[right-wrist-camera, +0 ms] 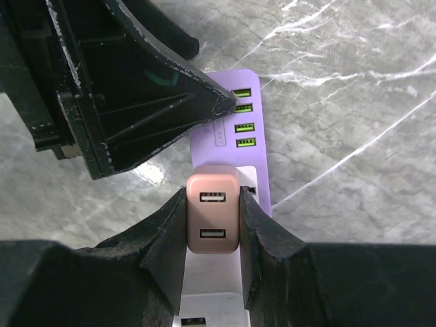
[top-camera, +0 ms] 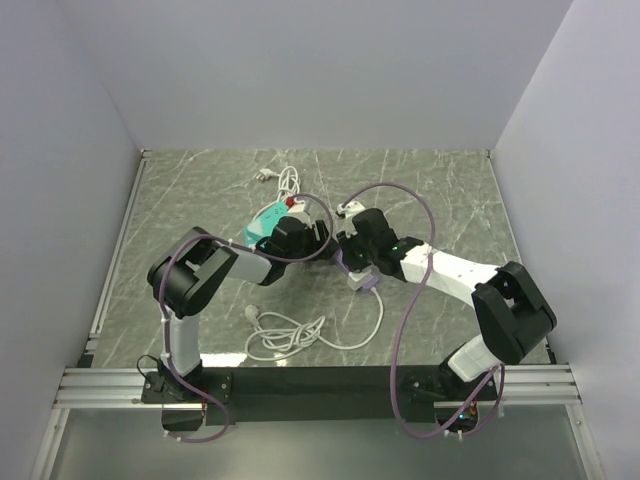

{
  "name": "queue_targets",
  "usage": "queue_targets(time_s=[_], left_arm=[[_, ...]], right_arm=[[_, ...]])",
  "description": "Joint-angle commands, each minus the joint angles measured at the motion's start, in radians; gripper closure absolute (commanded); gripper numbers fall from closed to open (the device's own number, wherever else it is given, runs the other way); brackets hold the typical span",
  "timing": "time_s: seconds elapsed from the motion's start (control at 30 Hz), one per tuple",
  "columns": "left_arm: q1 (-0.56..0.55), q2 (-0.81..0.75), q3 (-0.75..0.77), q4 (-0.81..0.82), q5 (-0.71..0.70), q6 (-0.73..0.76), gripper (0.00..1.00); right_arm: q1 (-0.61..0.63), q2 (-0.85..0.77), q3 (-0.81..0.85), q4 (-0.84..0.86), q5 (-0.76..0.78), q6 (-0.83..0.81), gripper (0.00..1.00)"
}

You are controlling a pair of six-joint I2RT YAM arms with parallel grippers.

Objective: Insert the plug

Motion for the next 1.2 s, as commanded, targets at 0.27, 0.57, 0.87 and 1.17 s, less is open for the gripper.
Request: queue_targets(time_s=[0.27, 0.57, 0.87, 1.17], left_arm=[[-0.001, 0.034, -0.001, -0.006, 0.009, 0.005, 0.33], [-0.020, 0.054, -0.011, 0.001, 0.018, -0.005, 0.35], [-0.023, 0.068, -0.035, 0.023, 0.024, -0.015, 0.35], [-0.024, 0.004, -0.047, 0.001, -0.007, 0.008, 0.35]], right_arm=[[0.078, 0.008, -0.078, 0.056, 0.091, 0.152, 1.00], [0.139, 0.046, -0.078, 0.038, 0.177, 0.186, 1.00], [0.191, 0.144, -0.046, -0.004, 0.222, 0.213, 1.00], [0.199, 0.072, -0.050, 0.012, 0.255, 0.236, 1.00]])
